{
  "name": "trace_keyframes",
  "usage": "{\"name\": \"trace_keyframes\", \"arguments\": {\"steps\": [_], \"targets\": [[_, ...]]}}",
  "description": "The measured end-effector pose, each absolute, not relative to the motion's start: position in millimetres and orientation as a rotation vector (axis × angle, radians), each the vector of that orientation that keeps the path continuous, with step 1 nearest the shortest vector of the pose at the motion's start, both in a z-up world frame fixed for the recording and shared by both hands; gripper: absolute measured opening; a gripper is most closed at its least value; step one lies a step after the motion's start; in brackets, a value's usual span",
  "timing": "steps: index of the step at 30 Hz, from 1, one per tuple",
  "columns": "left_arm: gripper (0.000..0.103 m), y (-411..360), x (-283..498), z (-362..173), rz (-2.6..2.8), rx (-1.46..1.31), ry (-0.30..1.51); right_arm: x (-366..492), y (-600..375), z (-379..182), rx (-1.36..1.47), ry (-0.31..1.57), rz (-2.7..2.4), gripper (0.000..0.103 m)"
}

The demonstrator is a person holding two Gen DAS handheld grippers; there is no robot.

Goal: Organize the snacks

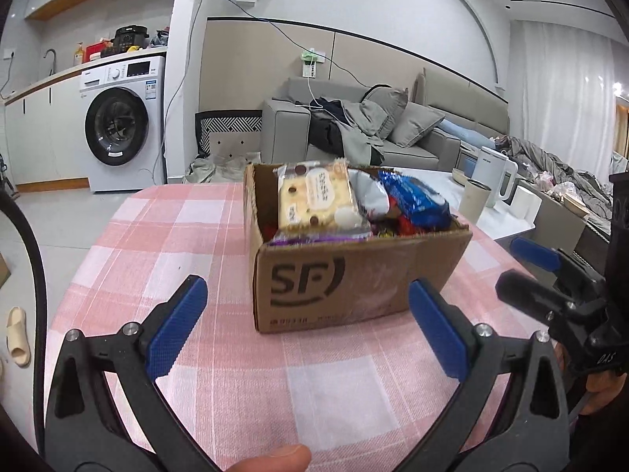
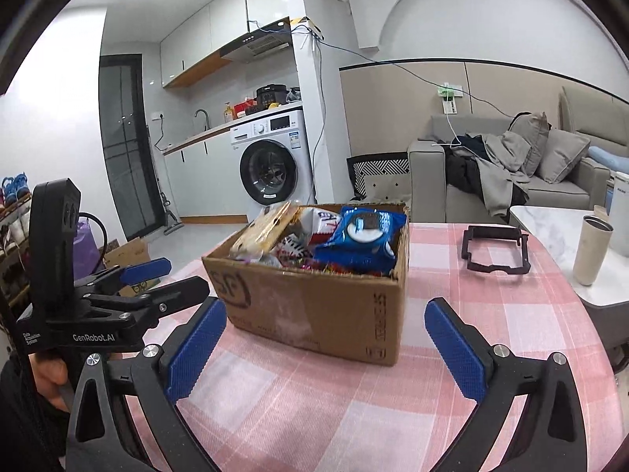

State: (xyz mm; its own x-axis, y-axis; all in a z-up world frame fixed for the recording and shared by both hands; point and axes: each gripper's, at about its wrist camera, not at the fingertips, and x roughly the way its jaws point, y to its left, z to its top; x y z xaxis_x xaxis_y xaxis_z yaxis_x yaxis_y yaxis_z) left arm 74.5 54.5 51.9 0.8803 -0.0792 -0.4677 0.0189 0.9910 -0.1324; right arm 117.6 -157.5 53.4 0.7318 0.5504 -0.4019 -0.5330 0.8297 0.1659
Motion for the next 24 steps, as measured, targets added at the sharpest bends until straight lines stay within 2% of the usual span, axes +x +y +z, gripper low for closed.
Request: {"name": "trace_keyframes", "arguments": {"steps": [9, 24], "targets": [[0.102, 67, 51, 41, 0.007, -0.121, 0.439, 106, -166, 45, 0.045, 0.407, 0.583, 0.103], [0.102, 59, 58, 45, 0.034, -0.081, 0.435, 102, -173, 46, 0.063, 0.370, 0.583, 0.103]]}}
